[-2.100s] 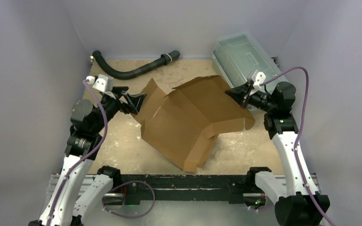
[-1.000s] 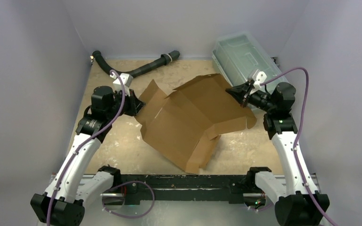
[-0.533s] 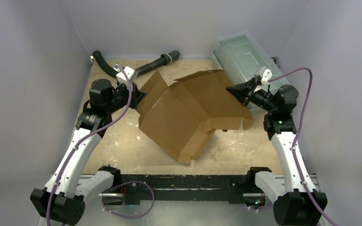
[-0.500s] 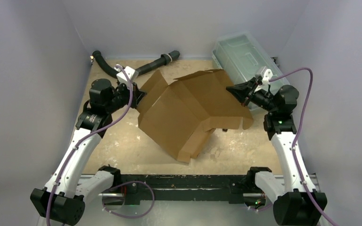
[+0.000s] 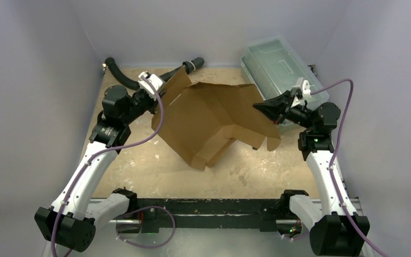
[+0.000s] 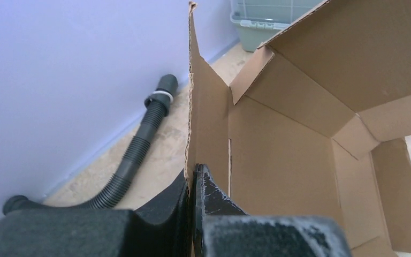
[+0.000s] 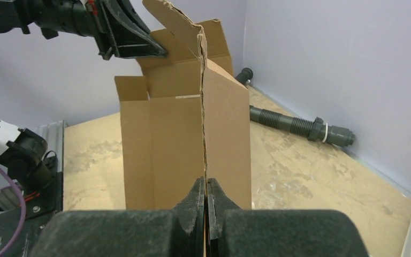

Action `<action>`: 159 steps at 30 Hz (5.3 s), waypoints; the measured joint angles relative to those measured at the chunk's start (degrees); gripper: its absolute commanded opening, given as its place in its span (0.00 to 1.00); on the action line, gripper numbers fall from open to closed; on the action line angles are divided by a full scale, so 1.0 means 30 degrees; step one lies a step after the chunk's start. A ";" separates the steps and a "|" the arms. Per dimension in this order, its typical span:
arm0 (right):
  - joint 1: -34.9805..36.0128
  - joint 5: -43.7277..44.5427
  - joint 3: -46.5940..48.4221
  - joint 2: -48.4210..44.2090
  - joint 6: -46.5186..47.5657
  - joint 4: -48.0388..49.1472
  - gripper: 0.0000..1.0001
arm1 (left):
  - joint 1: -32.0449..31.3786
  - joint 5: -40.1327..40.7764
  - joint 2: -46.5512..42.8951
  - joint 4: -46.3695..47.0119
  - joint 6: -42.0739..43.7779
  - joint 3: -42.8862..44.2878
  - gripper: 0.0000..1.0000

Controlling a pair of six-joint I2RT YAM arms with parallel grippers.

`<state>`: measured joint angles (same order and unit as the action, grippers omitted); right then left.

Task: Fold the paper box

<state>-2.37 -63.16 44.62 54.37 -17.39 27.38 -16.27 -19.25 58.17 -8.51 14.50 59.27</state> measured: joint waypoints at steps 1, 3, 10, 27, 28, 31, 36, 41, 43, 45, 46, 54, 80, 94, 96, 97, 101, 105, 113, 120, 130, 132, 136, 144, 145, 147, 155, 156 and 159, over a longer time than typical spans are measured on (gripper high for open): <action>-0.0022 -0.0189 -0.0007 0.0000 -0.0226 0.0233 0.00 | -0.0022 0.0022 0.0007 0.0146 0.0401 0.0000 0.00; -0.0131 -0.0364 -0.0007 -0.0007 -0.0568 0.0627 0.00 | -0.0087 0.0044 -0.0044 0.0568 0.1209 -0.0029 0.00; -0.0357 -0.0029 -0.0022 -0.0007 -0.0466 0.0619 0.00 | -0.0102 -0.0495 -0.1202 0.2288 0.3759 -0.1195 0.00; -0.0379 0.2229 -0.0022 0.0175 0.3213 -0.2492 0.31 | -0.0437 -0.1989 -0.1865 0.2681 0.5537 -0.1297 0.00; -0.0379 0.2222 -0.0022 0.0277 0.3257 -0.2492 0.33 | -0.0474 -0.2055 -0.1902 0.2696 0.5537 -0.1297 0.00; -0.0379 0.2229 -0.0022 0.0707 0.3388 -0.2492 0.34 | -0.0561 -0.2273 -0.1945 0.2688 0.5552 -0.1297 0.00; -0.0379 0.2215 -0.0029 0.1137 0.3526 -0.2499 0.30 | -0.0605 -0.2535 -0.1945 0.2688 0.5552 -0.1297 0.00; -0.0379 0.2084 -0.0029 0.1129 0.3687 -0.2492 0.26 | -0.0627 -0.2535 -0.1945 0.2688 0.5566 -0.1297 0.00; -0.0379 0.2040 -0.0029 0.1129 0.3752 -0.2499 0.33 | -0.0627 -0.2528 -0.1945 0.2688 0.5566 -0.1297 0.00; -0.0379 0.2018 -0.0029 0.1129 0.3869 -0.2550 0.43 | -0.0627 -0.2506 -0.1945 0.2688 0.5552 -0.1297 0.00; -0.0379 0.2011 -0.0029 0.1129 0.3934 -0.2594 0.44 | -0.0627 -0.2463 -0.1945 0.2688 0.5552 -0.1297 0.00; -0.0379 0.2171 -0.0029 0.1814 0.5748 -0.3585 0.47 | -0.0641 -0.1887 -0.1953 0.2790 0.5501 -0.1603 0.00; 0.0430 0.0044 -0.1180 0.2637 0.8349 -0.3031 0.00 | -0.0641 -0.1421 -0.3147 0.3308 0.5071 -0.2885 0.00; 0.0408 -0.1654 -0.0124 0.0284 0.7512 -0.4860 0.00 | -0.0656 -0.1144 -0.3934 0.3694 0.3475 -0.3249 0.00; 0.0408 -0.1916 0.0080 0.0284 0.7504 -0.5304 0.00 | -0.0707 -0.1071 -0.3708 0.3701 0.3249 -0.3351 0.00; 0.0408 -0.2025 0.0226 0.0284 0.7482 -0.5457 0.00 | -0.0714 -0.1049 -0.3599 0.3708 0.3067 -0.3366 0.02; 0.0408 -0.2484 0.0714 0.0277 0.7031 -0.5625 0.00 | -0.0729 -0.1035 -0.2943 0.3796 0.1916 -0.3322 0.04; 0.0408 -0.2747 0.0765 0.0277 0.6033 -0.5348 0.00 | -0.0729 -0.0947 -0.2004 0.3483 0.0831 -0.2696 0.12; 0.0401 -0.1625 0.0772 0.0284 0.4983 -0.5275 0.00 | -0.0729 0.0175 -0.1581 0.2492 -0.1625 -0.2055 0.54; 0.0393 -0.0729 0.0801 0.0284 0.4925 -0.5370 0.00 | -0.0736 0.2630 -0.2528 -0.0204 -0.4626 -0.0903 0.68; 0.0393 -0.0153 0.0801 0.0284 0.5013 -0.5727 0.00 | -0.0736 0.2659 -0.5530 -0.2718 -0.8262 0.1392 0.72; 0.0393 -0.0131 0.0801 0.0284 0.5042 -0.5756 0.00 | -0.0736 0.1661 -0.5770 -0.2579 -0.9486 0.1399 0.72; 0.0393 -0.0117 0.0801 0.0277 0.5107 -0.5763 0.00 | -0.0736 -0.1188 -0.5377 -0.0510 -1.2356 0.0357 0.72; 0.0357 -0.0117 0.0801 0.0284 0.5151 -0.5763 0.00 | -0.0765 -0.3308 -0.3366 0.0656 -1.4018 -0.1253 0.73; 0.0357 -0.0117 0.0801 0.0284 0.5151 -0.5763 0.00 | -0.0787 -0.3315 -0.3082 0.0568 -1.3901 -0.1137 0.73; 0.0357 -0.0124 0.0801 0.0284 0.5151 -0.5763 0.00 | -0.0962 -0.3293 -0.2390 0.0452 -1.3602 -0.0794 0.73; 0.0357 -0.0131 0.0801 0.0452 0.5136 -0.5741 0.00 | -0.4299 -0.0474 -0.0561 0.0000 -1.0295 -0.0124 0.67; 0.0357 -0.0131 0.0801 0.0503 0.5115 -0.5719 0.00 | -0.4932 0.0058 -0.0495 0.0109 -0.9471 -0.0124 0.67; 0.0335 -0.0168 0.0801 0.0517 0.4969 -0.5676 0.00 | -0.6411 0.1319 -0.0423 0.0787 -0.6790 -0.0124 0.67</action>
<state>-1.37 -63.66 47.03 55.92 -2.48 10.35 -35.51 -15.29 56.90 -6.15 -5.87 58.89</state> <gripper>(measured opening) 0.008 0.675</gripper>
